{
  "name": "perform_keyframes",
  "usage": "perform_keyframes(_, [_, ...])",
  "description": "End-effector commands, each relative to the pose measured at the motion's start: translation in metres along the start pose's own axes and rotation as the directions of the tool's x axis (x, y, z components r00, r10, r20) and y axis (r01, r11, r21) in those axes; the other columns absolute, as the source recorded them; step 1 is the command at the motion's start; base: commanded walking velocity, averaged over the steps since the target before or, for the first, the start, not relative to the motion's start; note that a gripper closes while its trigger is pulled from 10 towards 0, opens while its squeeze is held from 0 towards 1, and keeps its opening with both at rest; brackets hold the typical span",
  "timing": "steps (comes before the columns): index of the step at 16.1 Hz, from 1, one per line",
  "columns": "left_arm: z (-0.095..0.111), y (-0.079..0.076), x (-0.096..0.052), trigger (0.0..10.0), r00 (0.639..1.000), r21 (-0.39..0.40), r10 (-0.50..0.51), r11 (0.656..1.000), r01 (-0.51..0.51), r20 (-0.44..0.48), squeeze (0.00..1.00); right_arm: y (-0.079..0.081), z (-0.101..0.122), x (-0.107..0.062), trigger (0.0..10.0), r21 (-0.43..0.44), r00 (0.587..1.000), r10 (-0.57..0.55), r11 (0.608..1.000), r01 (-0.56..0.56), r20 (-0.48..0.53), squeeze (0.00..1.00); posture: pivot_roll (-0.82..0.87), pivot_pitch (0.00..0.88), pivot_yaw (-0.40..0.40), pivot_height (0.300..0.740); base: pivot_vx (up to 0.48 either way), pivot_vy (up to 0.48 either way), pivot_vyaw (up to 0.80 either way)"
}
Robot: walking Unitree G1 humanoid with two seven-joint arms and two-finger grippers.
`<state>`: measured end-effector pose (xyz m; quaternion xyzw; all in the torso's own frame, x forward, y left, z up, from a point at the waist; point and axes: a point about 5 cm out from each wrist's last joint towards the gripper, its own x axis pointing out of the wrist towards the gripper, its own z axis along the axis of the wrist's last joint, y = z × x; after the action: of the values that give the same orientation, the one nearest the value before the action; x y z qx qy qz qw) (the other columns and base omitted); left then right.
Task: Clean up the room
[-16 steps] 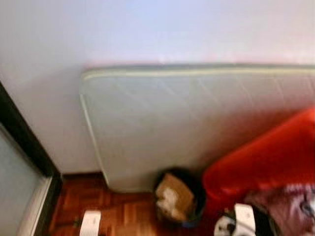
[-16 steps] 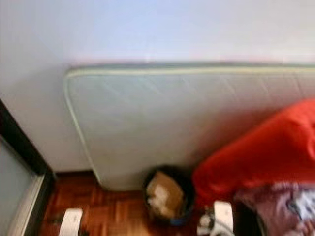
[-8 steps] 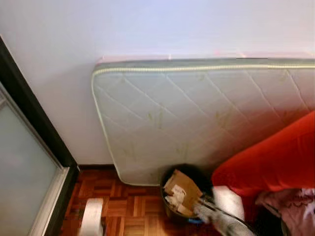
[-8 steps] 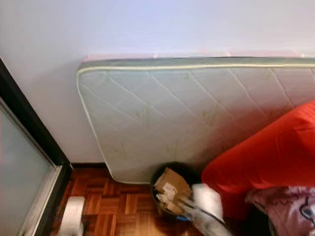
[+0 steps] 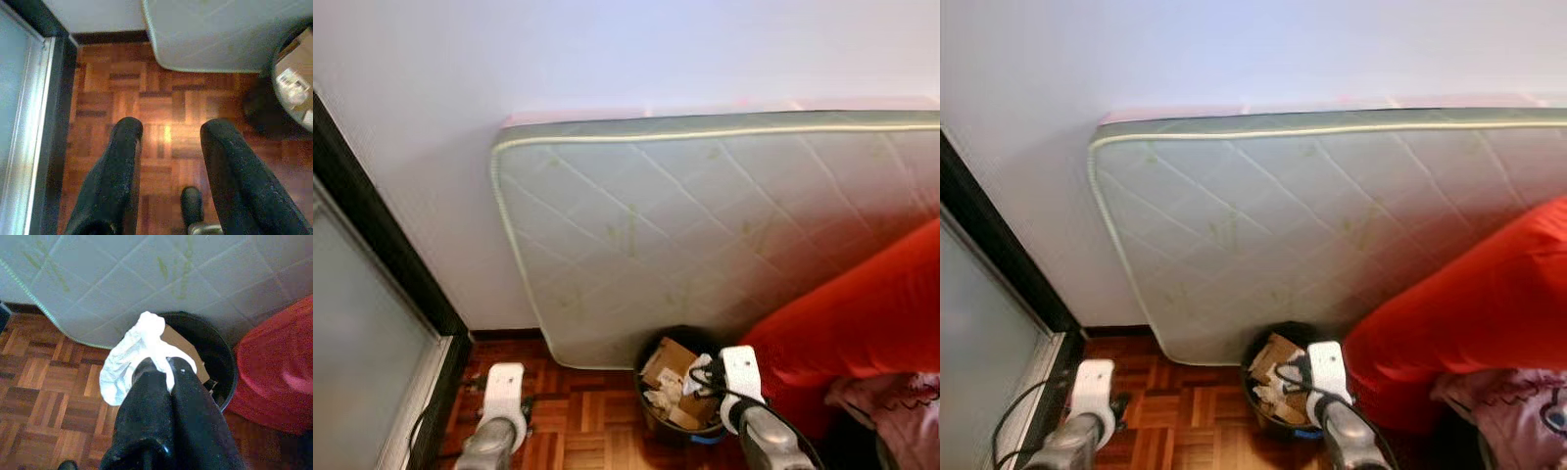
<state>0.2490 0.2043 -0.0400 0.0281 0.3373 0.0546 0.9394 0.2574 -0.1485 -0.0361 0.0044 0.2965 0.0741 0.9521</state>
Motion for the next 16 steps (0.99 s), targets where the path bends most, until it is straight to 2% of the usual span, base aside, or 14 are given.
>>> perform_keyframes(1, [-0.002, 0.002, 0.000, 10.0, 1.000, 0.001, -0.001, 1.000, 0.001, -0.022, 0.00, -0.002, 0.007, 0.002, 10.0, 0.015, 0.999, -0.021, 1.000, 0.021, 0.027, 0.00, -0.02, 0.000, -0.001, 0.740, 0.000, 0.000, 0.00])
perform_keyframes(4, [0.001, 0.005, 0.000, 10.0, 1.000, -0.027, 0.015, 1.000, -0.015, 0.005, 0.00, -0.004, 0.003, -0.001, 10.0, 0.045, 0.999, -0.029, 0.999, 0.027, 0.036, 0.00, 0.02, 0.025, -0.008, 0.740, 0.000, 0.000, 0.00])
perform_keyframes(6, [0.005, 0.007, 0.001, 10.0, 0.999, -0.042, 0.022, 0.999, -0.021, 0.028, 0.00, -0.009, -0.009, -0.005, 10.0, 0.028, 1.000, -0.021, 0.999, 0.021, -0.002, 0.00, 0.05, 0.056, -0.011, 0.740, 0.000, 0.000, 0.00])
perform_keyframes(8, [0.006, 0.010, 0.000, 10.0, 0.999, -0.039, 0.017, 0.999, -0.016, 0.037, 0.00, -0.020, -0.021, -0.013, 10.0, 0.034, 0.999, -0.027, 0.999, 0.028, -0.032, 0.00, 0.08, 0.087, 0.007, 0.740, 0.000, 0.000, 0.63])
perform_keyframes(9, [0.003, 0.010, 0.000, 10.0, 0.999, -0.038, 0.012, 0.999, -0.011, 0.030, 0.00, -0.008, -0.022, -0.009, 10.0, 0.018, 0.998, -0.028, 0.999, 0.029, -0.053, 0.00, 0.09, 0.091, 0.014, 0.740, 0.000, 0.000, 0.80])
perform_keyframes(10, [0.002, 0.011, -0.001, 10.0, 0.999, -0.036, 0.012, 0.999, -0.011, 0.036, 0.00, 0.001, -0.021, -0.007, 10.0, 0.045, 0.999, -0.013, 0.999, 0.016, -0.052, 0.00, 0.09, 0.099, 0.015, 0.740, 0.000, 0.000, 0.00])
perform_keyframes(13, [-0.003, 0.010, -0.003, 10.0, 0.999, -0.028, 0.006, 1.000, -0.004, 0.052, 0.00, 0.007, -0.030, -0.009, 10.0, 0.054, 0.996, -0.011, 0.998, 0.016, -0.087, 0.00, 0.10, 0.131, -0.001, 0.740, 0.000, 0.000, 0.00])
perform_keyframes(16, [0.003, 0.008, -0.004, 10.0, 0.995, -0.072, 0.014, 0.997, -0.007, 0.103, 0.00, 0.007, -0.031, -0.010, 10.0, 0.043, 0.996, -0.004, 0.999, 0.007, -0.085, 0.00, 0.10, 0.177, -0.018, 0.740, 0.000, 0.000, 0.00])
